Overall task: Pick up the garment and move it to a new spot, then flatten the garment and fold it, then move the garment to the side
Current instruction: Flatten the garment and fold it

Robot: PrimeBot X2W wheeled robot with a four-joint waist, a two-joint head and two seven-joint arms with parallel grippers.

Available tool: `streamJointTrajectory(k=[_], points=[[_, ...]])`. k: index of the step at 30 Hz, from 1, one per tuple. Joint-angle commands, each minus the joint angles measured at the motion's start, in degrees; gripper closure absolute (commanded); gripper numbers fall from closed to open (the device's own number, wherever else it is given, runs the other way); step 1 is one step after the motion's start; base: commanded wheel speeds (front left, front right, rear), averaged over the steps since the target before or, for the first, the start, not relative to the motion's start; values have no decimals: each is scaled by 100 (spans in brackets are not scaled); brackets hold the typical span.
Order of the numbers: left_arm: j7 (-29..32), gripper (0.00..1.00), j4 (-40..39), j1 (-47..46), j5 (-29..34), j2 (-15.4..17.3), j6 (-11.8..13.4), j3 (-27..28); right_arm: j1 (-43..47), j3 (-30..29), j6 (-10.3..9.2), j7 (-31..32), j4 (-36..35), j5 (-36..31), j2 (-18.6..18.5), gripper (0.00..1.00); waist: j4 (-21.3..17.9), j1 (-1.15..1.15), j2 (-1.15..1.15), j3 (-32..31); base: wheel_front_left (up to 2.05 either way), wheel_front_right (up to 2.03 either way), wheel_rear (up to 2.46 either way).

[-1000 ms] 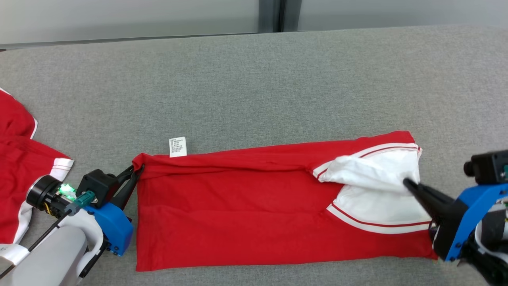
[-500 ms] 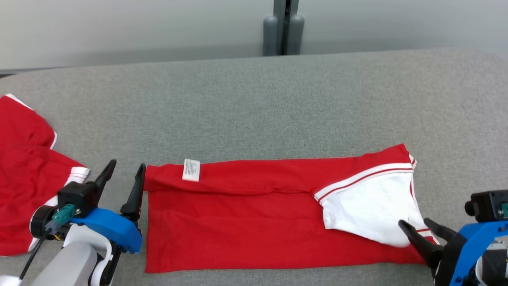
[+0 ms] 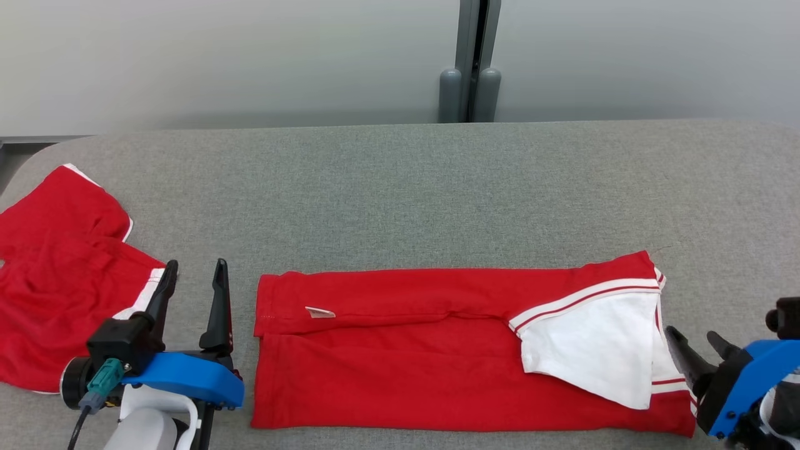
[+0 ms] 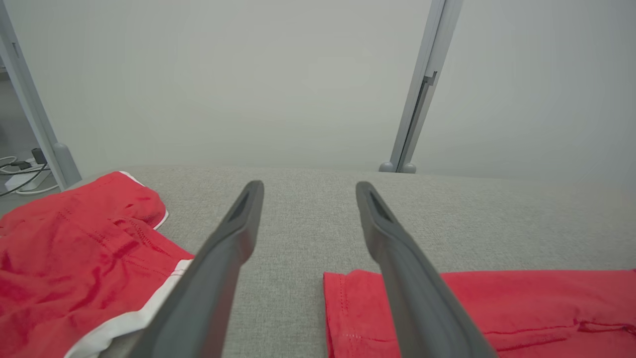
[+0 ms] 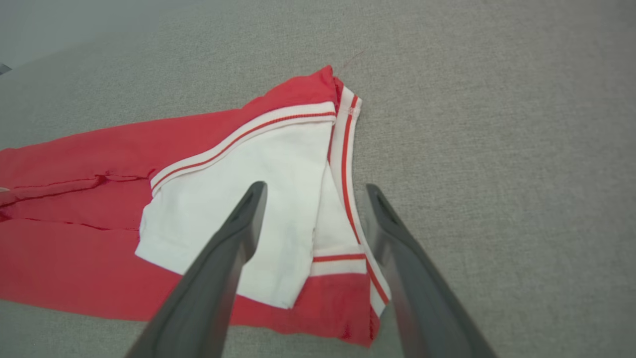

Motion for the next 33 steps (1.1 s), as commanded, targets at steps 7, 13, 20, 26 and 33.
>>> streamJointTrajectory(k=[7,13,20,26,33], points=[[-25,0,334,-107,252,-141,-163,10,-655,-19,0,46,986,-827,19,0,38,0,0,32,0,0,0],[-26,0,555,-240,306,-131,-261,-8,-1056,-94,0,-55,1752,-1170,127,0,104,0,0,119,0,0,0],[-26,0,641,-343,347,-153,-318,8,-1397,-136,0,-297,2415,-1375,189,0,150,0,0,195,0,0,0],[-26,0,692,-394,397,-174,-380,-14,-1544,-10,0,-365,3076,-1554,205,0,188,0,0,213,0,0,0],[-26,0,746,-310,439,-139,-429,-1,-1601,504,13,-397,3440,-1335,127,100,159,0,0,170,0,0,0]])
